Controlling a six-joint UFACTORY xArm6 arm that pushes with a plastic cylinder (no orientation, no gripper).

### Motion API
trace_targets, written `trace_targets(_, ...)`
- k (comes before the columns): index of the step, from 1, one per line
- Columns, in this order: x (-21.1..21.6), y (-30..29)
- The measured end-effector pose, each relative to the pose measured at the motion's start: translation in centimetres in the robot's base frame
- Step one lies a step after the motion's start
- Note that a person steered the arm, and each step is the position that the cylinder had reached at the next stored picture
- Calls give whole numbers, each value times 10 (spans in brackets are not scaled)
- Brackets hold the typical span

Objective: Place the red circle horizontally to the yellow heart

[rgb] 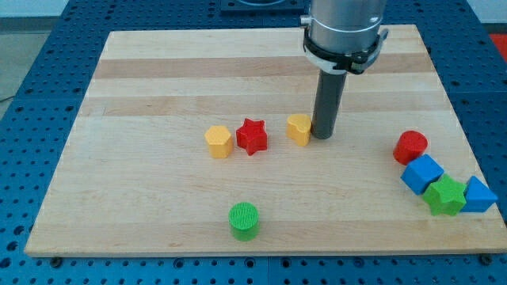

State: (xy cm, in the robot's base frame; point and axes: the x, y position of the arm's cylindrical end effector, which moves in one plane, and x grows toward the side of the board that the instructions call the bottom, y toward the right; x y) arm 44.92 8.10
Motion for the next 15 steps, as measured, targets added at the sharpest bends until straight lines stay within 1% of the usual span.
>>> trace_targets(2, 0, -29)
trace_targets(3, -6, -11)
trace_targets(4, -36, 71)
trace_targets(5, -37, 183)
trace_targets(6, 4, 259)
trace_targets(7, 25, 264)
trace_targets(8, 39, 229)
trace_targets(11, 39, 62)
trace_targets(13, 48, 47)
trace_targets(14, 76, 41)
trace_targets(15, 80, 17)
